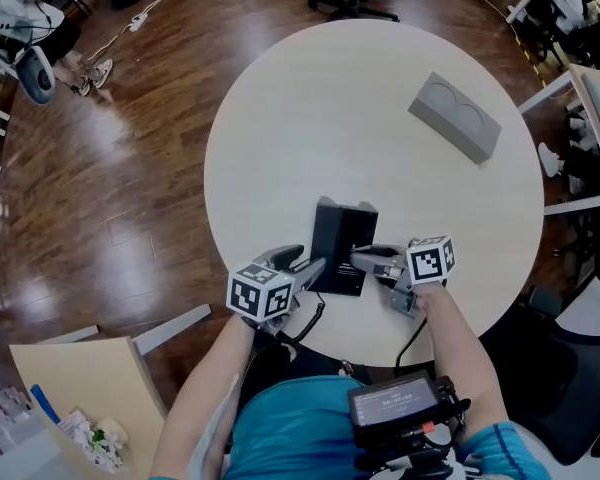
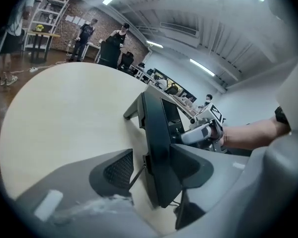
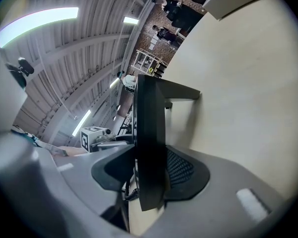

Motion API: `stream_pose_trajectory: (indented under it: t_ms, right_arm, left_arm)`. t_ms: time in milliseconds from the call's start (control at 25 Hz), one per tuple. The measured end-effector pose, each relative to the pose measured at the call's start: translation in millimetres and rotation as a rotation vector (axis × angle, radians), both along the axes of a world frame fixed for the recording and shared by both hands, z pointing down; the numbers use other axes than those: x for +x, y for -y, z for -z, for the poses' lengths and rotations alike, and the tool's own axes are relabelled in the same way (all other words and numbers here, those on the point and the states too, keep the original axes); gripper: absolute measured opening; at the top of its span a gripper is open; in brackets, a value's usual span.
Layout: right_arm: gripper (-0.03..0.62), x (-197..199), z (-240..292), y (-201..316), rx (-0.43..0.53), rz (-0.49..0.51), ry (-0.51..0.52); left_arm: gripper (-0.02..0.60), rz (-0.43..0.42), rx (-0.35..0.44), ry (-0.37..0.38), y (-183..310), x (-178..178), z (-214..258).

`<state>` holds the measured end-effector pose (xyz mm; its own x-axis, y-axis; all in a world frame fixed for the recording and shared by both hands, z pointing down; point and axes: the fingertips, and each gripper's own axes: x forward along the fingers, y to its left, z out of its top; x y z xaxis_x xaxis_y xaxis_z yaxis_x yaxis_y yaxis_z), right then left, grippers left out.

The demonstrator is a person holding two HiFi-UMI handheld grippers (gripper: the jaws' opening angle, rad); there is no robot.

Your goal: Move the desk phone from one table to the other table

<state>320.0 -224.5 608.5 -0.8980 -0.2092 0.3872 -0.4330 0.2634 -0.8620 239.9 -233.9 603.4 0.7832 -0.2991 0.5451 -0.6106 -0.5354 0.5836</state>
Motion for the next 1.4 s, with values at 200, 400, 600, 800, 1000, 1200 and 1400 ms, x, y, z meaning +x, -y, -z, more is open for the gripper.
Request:
stream_pose_trajectory:
  t_ms: [200, 400, 600, 800, 1000, 1200, 1400]
  right_arm:
    - [0.178, -0.7, 0.0, 0.7, 0.001, 0.006, 0.006]
    - [0.177, 1.8, 0.1, -0.4, 0.025, -0.016, -0.003]
    - [0.169, -2.2, 10.0, -2.9, 0.034, -0.037, 0.026]
    - [0.152, -30.7, 50.1, 5.6, 0.089, -0.039, 0.130]
    - [0.153, -64.9, 64.1, 7.3, 0.101, 0.041, 0.178]
    - [0.155, -103.2, 79.0, 10.0, 0.093, 0.074, 0.273]
    - [0.155, -151.1, 98.6, 5.9, 0.081, 0.128, 0.377]
  left_arm:
    - [0.264, -0.041, -0.073, -0.103, 0.5, 15.3, -7.7]
    - [0.242, -0.070, -0.072, -0.122, -1.5, 24.4, -6.0]
    - [0.244, -0.028, -0.074, -0.168, -6.8, 19.9, 0.7]
    - [0.275, 0.077, -0.068, -0.268, -12.5, 4.7, 21.0]
    - [0.275, 0.161, -0.038, -0.295, -15.9, -27.0, 32.9]
    - [0.267, 0.261, 0.021, -0.298, -16.0, -70.1, 51.1]
    - [0.249, 0.370, 0.079, -0.268, -23.4, -122.5, 74.6]
